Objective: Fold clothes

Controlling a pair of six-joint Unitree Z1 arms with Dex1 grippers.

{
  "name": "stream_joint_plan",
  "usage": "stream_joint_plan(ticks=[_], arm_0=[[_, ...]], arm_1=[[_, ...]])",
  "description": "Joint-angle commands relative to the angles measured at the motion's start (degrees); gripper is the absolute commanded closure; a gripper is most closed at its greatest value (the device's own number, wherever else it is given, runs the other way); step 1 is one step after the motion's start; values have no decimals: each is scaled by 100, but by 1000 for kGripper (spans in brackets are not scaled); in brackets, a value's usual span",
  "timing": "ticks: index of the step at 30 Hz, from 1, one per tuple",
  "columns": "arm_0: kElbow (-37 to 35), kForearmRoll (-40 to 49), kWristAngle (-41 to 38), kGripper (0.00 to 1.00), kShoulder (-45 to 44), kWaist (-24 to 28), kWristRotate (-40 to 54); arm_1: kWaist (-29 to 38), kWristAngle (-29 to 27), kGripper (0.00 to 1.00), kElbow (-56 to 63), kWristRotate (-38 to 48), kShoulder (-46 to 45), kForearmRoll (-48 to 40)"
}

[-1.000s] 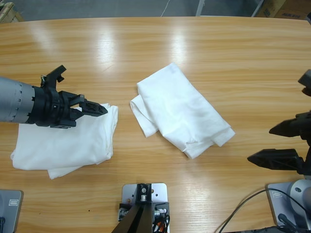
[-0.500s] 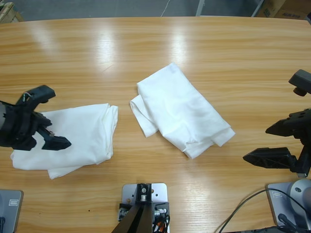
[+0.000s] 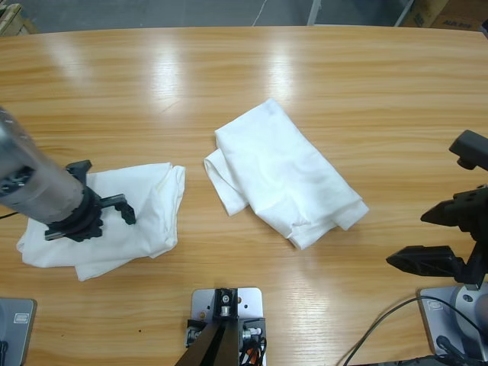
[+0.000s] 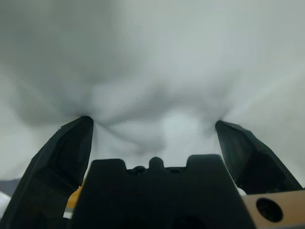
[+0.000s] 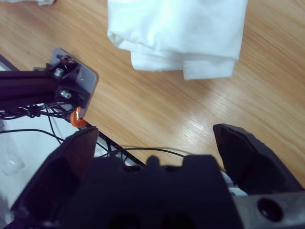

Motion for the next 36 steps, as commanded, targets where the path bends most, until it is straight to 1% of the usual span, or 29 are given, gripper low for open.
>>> stream_joint_plan(ticks=[1, 4, 6, 7, 8, 10, 12, 14, 16, 18, 22, 24, 27, 29, 31, 33, 34, 35, 36], arm_0=[[94, -515, 66, 36, 612, 27, 1233], [68, -534, 75, 36, 669, 30, 2670], [64, -490, 147, 0, 728, 130, 3511], [-11, -474, 142, 0, 767, 176, 3774], [-173, -450, 136, 0, 806, 183, 4281], [-544, -149, 212, 0, 1001, 148, 5537], [-686, 86, 465, 0, 1254, 148, 6659], [-567, 208, 753, 0, 1437, 162, 7452], [-196, -244, 732, 0, 1333, 176, 8260], [-76, -578, 571, 0, 1161, 162, 8844], [17, -815, 593, 0, 1105, 150, 9167], [85, -884, 736, 0, 1062, 194, 9239], [159, -991, 848, 0, 786, 339, 9280], [189, -995, 848, 0, 386, 396, 9296], [154, -881, 833, 0, 29, 378, 9422], [40, -740, 746, 0, -509, 368, 9366], [-76, -541, 590, 0, -743, 361, 9317], [-233, -286, 402, 0, -917, 366, 9093], [-401, -42, 49, 0, -1070, 382, 8751]], arm_1=[[-24, 74, 0, 288, -27, -276, 61], [-24, 56, 0, 288, -22, -258, 40], [-24, 56, 0, 293, -22, -239, 29], [-24, 56, 0, 297, -22, -232, 29], [-24, 56, 0, 293, -22, -225, 22], [-24, 58, 0, 288, -22, -223, 21], [-27, 65, 0, 290, -22, -243, 21], [-24, 65, 0, 297, -22, -274, 40], [-29, 65, 0, 321, -22, -283, 43], [-29, 68, 0, 325, -22, -258, 36], [-31, 74, 0, 291, -22, -236, 29], [-33, 82, 0, 300, -22, -260, 38], [-31, 91, 0, 304, -13, -360, 66], [-33, 82, 0, 263, -13, -431, 122], [-31, 75, 0, 179, -13, -431, 179], [-29, 65, 0, -25, -29, -346, 289], [-29, 65, 0, -132, -38, -315, 339], [-33, 56, 0, -246, -40, -285, 372], [-31, 40, 0, -345, -40, -248, 405]])
